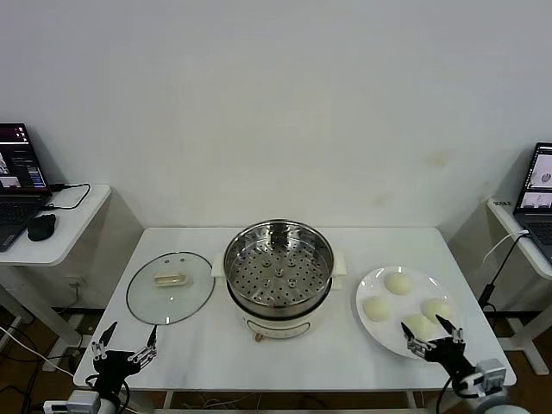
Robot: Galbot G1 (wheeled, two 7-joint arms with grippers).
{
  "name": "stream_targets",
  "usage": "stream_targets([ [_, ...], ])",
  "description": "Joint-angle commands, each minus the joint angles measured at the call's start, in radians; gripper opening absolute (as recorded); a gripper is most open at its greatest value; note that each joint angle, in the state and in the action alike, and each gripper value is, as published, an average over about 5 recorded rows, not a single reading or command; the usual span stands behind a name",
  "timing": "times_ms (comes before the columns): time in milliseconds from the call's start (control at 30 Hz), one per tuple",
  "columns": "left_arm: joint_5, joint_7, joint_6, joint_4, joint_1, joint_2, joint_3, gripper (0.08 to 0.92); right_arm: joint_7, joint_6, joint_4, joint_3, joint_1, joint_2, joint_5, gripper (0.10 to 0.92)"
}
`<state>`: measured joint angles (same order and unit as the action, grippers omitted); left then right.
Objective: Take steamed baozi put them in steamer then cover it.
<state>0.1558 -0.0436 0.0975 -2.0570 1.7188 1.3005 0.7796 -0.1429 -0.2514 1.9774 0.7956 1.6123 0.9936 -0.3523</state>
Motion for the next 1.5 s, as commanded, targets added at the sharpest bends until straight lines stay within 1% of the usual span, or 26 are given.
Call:
stream_targets([
  [33, 0.001, -0.002, 0.0, -0.022, -0.003, 0.024, 0.011, 0.823, -0.065, -0.061, -0.01, 0.024, -0.117, -0.239, 0.127, 0.823],
  [100, 0.002, -0.005, -0.002, -0.03, -0.001, 0.032, 0.008, 0.823, -0.109, -0.089, -0.022, 0.004, -0.168, -0.322, 0.149, 0.823],
  [200, -0.004, -0.009, -0.005, -0.045, 0.009, 0.041, 0.0, 0.823, -0.228, -0.148, -0.06, -0.069, -0.294, -0.461, 0.197, 0.823],
  [300, -0.013, -0.01, -0.006, -0.059, 0.015, 0.052, 0.002, 0.823, -0.382, -0.181, -0.124, -0.214, -0.491, -0.545, 0.304, 0.823],
  [400, -0.017, -0.01, -0.006, -0.073, 0.022, 0.065, 0.011, 0.823, -0.565, -0.182, -0.209, -0.399, -0.756, -0.573, 0.433, 0.823],
  [533, -0.027, -0.01, -0.011, -0.09, 0.04, 0.082, 0.023, 0.823, -0.802, -0.122, -0.33, -0.65, -1.072, -0.55, 0.571, 0.823],
  [667, -0.037, -0.01, -0.017, -0.101, 0.05, 0.1, 0.03, 0.823, -0.925, -0.056, -0.433, -0.831, -1.263, -0.509, 0.666, 0.823],
  [867, -0.054, -0.01, -0.022, -0.122, 0.062, 0.117, 0.03, 0.823, -1.038, 0.007, -0.583, -1.072, -1.468, -0.427, 0.718, 0.823],
  [1000, -0.066, -0.011, -0.023, -0.137, 0.072, 0.122, 0.026, 0.823, -1.093, 0.051, -0.678, -1.176, -1.548, -0.349, 0.744, 0.823],
  [1233, -0.079, -0.011, -0.03, -0.143, 0.086, 0.129, 0.017, 0.823, -1.141, 0.091, -0.783, -1.21, -1.563, -0.243, 0.788, 0.823],
  [1500, -0.081, -0.013, -0.03, -0.137, 0.086, 0.137, 0.012, 0.823, -1.134, 0.1, -0.888, -1.172, -1.514, -0.162, 0.845, 0.823],
])
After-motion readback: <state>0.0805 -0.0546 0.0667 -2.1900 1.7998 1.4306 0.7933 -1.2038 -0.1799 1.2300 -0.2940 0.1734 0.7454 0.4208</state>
